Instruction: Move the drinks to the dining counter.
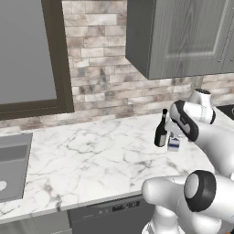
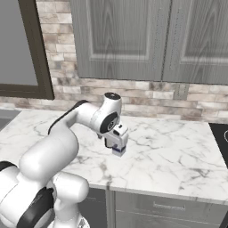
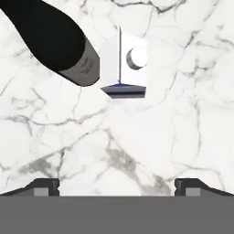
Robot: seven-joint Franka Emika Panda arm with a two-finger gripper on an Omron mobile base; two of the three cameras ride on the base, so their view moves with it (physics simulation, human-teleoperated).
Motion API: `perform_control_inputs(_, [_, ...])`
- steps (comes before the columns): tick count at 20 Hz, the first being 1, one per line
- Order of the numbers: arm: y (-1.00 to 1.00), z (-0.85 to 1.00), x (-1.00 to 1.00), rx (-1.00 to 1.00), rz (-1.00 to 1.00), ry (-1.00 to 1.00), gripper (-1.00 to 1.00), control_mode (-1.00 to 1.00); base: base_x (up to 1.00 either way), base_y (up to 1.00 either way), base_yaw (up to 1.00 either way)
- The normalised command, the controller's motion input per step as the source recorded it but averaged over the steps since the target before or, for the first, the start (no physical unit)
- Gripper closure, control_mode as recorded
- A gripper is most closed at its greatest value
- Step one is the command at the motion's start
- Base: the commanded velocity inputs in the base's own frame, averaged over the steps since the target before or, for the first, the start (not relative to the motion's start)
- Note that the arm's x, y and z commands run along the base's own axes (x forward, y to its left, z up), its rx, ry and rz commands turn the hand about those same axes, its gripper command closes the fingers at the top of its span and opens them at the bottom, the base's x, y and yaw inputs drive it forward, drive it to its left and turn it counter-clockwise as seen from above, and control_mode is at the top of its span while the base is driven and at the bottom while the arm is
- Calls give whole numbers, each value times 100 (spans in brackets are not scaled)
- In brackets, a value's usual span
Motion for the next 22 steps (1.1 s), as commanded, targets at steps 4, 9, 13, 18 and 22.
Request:
perform_control_inputs(4, [0, -28, 18, -2, 0, 7, -100, -100, 0, 0, 0])
perform_control_inputs(9, [-7, -20, 16, -1, 0, 4, -100, -100, 0, 0, 0])
perform_control_inputs(13, [-10, -3, 10, -1, 0, 1, -100, -100, 0, 0, 0])
perform_control_inputs(18, [-10, -4, 9, 0, 0, 0, -100, -100, 0, 0, 0])
perform_control_inputs(22, [-15, -11, 8, 0, 0, 0, -100, -100, 0, 0, 0])
